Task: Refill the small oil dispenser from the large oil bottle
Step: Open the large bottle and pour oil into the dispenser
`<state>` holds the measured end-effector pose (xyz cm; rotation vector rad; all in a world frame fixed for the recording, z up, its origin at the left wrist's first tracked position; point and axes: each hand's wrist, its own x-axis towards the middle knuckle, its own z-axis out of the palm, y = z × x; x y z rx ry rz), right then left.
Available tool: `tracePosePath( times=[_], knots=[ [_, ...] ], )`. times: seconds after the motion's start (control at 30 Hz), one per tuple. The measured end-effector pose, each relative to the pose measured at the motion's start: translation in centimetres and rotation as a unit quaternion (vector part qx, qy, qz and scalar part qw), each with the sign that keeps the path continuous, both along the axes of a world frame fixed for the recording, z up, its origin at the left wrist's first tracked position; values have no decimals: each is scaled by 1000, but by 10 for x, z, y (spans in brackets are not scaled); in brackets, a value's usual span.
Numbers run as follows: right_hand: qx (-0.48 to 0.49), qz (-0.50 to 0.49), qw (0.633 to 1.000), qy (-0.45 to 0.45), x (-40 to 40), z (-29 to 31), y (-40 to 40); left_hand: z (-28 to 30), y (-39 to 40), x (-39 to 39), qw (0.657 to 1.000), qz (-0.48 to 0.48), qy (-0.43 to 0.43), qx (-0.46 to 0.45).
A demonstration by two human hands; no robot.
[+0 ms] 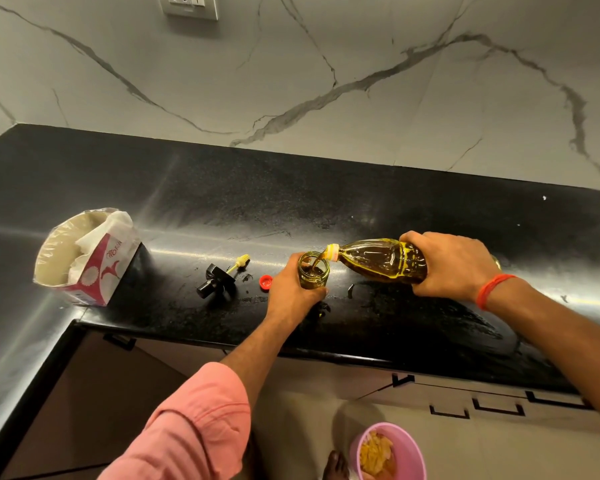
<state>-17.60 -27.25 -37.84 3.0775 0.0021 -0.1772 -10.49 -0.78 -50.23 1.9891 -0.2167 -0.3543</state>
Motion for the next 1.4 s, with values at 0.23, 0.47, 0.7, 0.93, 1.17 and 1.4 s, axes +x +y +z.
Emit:
tracePosePath(
  times=[0.23,0.47,0.7,0.93,1.17,1.4],
  knots=[
    [-1,-1,1000,2,-1,1,-2,2,0,-1,1000,0,3,-5],
    [-1,-4,1000,-8,-1,-3,-2,2,0,-1,1000,0,0,-6],
    [-1,-4,1000,-9,-2,-4,-3,1,0,0,1000,-1,-4,-6],
    [0,-5,1000,-5,-2,-2,-3,3,0,0,1000,-1,1,-3],
    [6,-6,1000,3,-3,2,-2,3,0,-1,1000,-2,0,0],
    [5,-11,1000,7,-4,6,1,3,0,-1,1000,1,-3,-1]
  ],
)
